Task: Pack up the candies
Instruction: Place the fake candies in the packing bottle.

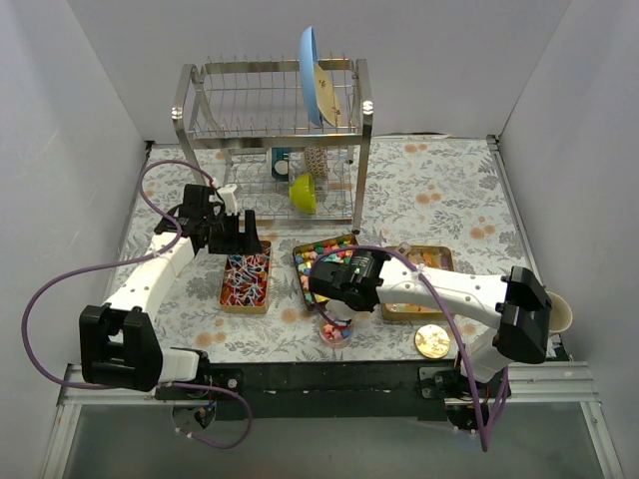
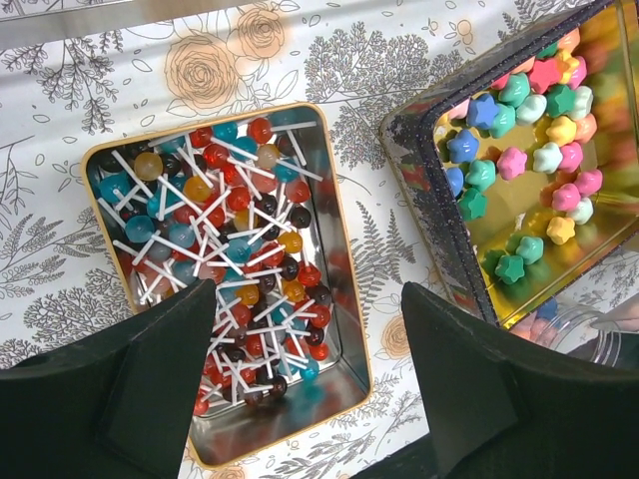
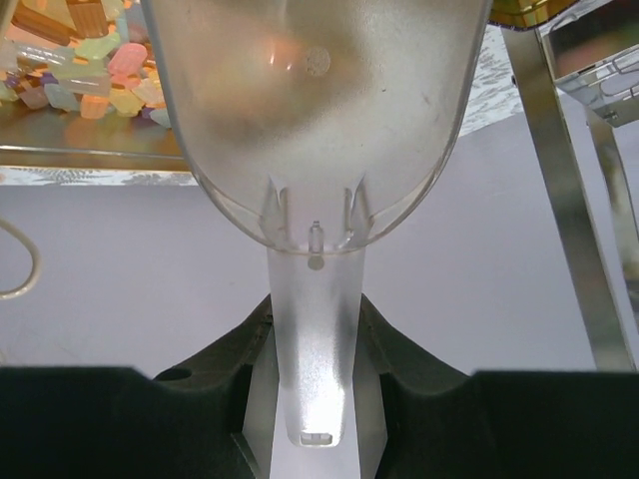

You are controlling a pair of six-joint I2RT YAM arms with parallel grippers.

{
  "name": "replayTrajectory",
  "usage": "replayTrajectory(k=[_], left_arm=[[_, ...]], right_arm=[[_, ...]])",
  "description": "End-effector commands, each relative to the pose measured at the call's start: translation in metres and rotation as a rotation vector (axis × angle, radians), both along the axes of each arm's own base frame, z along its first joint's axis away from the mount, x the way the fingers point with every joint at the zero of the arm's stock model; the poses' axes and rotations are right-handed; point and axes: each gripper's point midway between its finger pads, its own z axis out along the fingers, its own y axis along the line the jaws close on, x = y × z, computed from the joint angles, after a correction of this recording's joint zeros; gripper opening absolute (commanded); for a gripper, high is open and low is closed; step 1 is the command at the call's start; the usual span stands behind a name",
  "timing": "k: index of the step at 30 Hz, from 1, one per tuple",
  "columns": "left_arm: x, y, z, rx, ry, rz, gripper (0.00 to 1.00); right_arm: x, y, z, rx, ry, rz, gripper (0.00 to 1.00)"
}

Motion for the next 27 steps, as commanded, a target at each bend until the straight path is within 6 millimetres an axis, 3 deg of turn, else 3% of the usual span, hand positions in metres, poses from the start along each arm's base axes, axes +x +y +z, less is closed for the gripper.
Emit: replayTrajectory(k=[1,6,9,12,15,16,19,20,21,24,25,27], left_arm=[[0.011,-0.004,0.021,-0.026,-0.05,-0.002,0.73],[0.002,-0.012,0.028,-0.068,-0.058,-0.05,0.72],[-0.006,-0.019,0.03,-0.096,-0.064,-0.103,0.7],[-0.017,-0.033,0.034,-0.151,-0.078,-0.181,0.59],[-0.03,-0.06,0.051,-0.205,-0.145,-0.31,0.42],[-0.041,-0.078,0.053,-0.202,-0.154,-0.388,0.22],[-0.056,-0.11,0.06,-0.206,-0.163,-0.533,0.05],[-0.055,-0.118,0.066,-0.212,-0.171,-0.557,0.0],[-0.056,-0.124,0.056,-0.2,-0.131,-0.573,0.0],[-0.063,-0.152,0.052,-0.163,-0.139,-0.67,0.0],[-0.074,-0.169,0.042,-0.148,-0.112,-0.726,0.0],[-0.075,-0.19,0.036,-0.114,-0.124,-0.761,0.0]], right_arm=[[0.008,0.004,0.021,-0.052,-0.054,0.067,0.01],[0.007,-0.002,0.027,0.041,-0.067,-0.007,0.01],[0.006,-0.014,0.027,0.175,-0.046,-0.152,0.01],[0.0,-0.029,0.022,0.335,0.009,-0.339,0.01],[-0.005,-0.046,0.019,0.515,0.082,-0.564,0.01],[-0.005,-0.052,0.016,0.553,0.096,-0.611,0.01],[0.002,-0.069,0.025,0.753,0.094,-0.774,0.01],[0.008,-0.086,0.031,0.817,0.058,-0.857,0.01],[0.014,-0.089,0.033,0.88,0.038,-0.897,0.01],[0.024,-0.113,0.043,1.024,-0.049,-1.036,0.01],[0.03,-0.116,0.046,1.087,-0.085,-1.075,0.01],[0.034,-0.129,0.048,1.137,-0.131,-1.148,0.01]])
